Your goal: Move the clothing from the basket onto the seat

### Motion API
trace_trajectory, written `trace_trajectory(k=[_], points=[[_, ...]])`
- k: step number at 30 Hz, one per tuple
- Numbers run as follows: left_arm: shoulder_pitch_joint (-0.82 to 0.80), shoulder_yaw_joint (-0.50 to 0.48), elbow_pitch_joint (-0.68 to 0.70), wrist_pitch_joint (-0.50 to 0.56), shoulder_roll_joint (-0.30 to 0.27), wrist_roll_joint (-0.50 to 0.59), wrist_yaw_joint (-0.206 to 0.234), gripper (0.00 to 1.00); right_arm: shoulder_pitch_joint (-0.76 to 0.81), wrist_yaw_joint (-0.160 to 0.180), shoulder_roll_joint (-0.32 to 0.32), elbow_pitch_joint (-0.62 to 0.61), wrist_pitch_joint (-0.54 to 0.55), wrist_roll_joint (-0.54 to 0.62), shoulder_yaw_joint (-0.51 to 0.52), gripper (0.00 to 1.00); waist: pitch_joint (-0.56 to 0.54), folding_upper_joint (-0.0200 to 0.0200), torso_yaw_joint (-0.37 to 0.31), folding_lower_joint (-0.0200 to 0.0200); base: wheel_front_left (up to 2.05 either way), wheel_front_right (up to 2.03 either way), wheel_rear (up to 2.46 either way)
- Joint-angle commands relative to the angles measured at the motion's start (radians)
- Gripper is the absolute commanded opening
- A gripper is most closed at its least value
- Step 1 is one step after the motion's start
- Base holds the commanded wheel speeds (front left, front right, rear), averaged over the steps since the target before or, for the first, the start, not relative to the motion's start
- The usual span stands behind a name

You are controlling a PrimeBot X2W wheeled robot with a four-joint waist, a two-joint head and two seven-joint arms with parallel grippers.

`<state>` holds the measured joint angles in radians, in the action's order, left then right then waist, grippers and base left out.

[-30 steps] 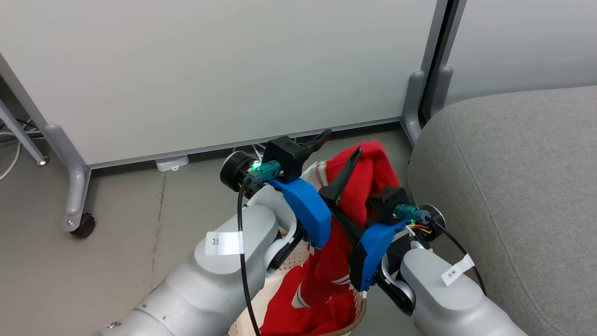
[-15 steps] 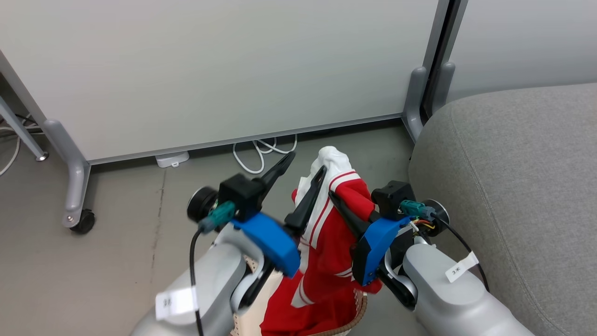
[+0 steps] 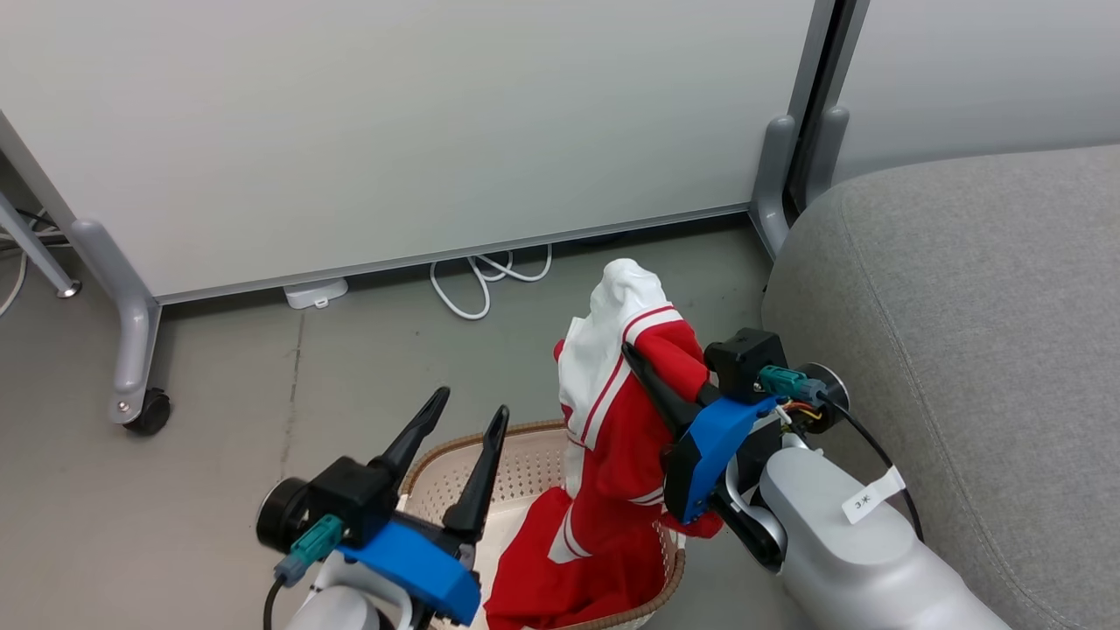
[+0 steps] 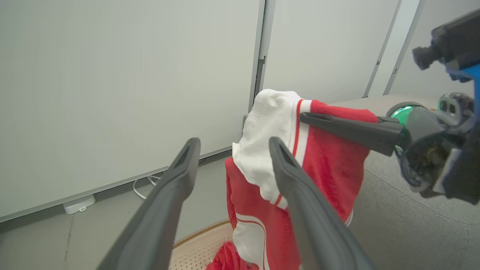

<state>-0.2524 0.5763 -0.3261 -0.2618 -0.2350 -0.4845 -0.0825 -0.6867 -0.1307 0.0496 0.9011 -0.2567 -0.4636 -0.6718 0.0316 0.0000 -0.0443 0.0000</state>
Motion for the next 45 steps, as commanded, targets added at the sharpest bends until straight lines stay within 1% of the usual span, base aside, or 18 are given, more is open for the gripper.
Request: trace_trajectory(k=[1,6,13,20,26,31,39,45], points=[[0.017,-0.016,0.008,-0.005,-0.001,0.010,-0.004,1.00,-0.007,0.000,0.001,-0.006,-0.005,0.009,0.004,0.00,0.000,0.0000,0.000,0.0000,0.00,0.00,0.00],[0.069,-0.073,0.024,-0.005,0.014,0.053,-0.020,1.00,-0.002,0.000,0.002,-0.006,-0.007,0.017,0.014,0.00,0.001,0.0000,0.000,0.0000,0.00,0.00,0.00],[0.084,-0.114,0.022,-0.005,0.041,0.094,-0.038,1.00,0.004,0.000,0.002,-0.011,-0.007,0.018,0.015,0.00,0.000,0.0000,-0.005,0.0000,0.00,0.00,0.00],[0.094,-0.137,0.020,-0.005,0.052,0.117,-0.046,1.00,0.001,0.000,0.002,-0.018,-0.007,0.017,0.018,0.00,0.005,0.0000,-0.047,0.0000,0.00,0.00,0.00],[0.091,-0.148,0.024,-0.005,0.057,0.125,-0.049,1.00,-0.006,0.000,0.002,-0.023,-0.007,0.022,0.023,0.00,0.019,0.0000,-0.121,0.0000,0.00,0.00,0.00],[0.077,-0.146,0.028,-0.004,0.058,0.130,-0.048,1.00,-0.007,0.000,0.001,-0.026,-0.006,0.025,0.028,0.00,0.034,0.0000,-0.208,0.0000,0.00,0.00,0.00],[0.060,-0.132,0.035,-0.004,0.041,0.126,-0.049,1.00,-0.004,0.000,0.001,-0.035,-0.008,0.025,0.043,0.00,0.058,0.0000,-0.343,0.0000,0.00,0.00,0.00],[0.046,-0.122,0.036,-0.004,0.031,0.123,-0.049,1.00,0.010,0.000,0.001,-0.042,-0.008,0.021,0.052,0.00,0.062,0.0000,-0.430,0.0000,0.00,0.00,0.00]])
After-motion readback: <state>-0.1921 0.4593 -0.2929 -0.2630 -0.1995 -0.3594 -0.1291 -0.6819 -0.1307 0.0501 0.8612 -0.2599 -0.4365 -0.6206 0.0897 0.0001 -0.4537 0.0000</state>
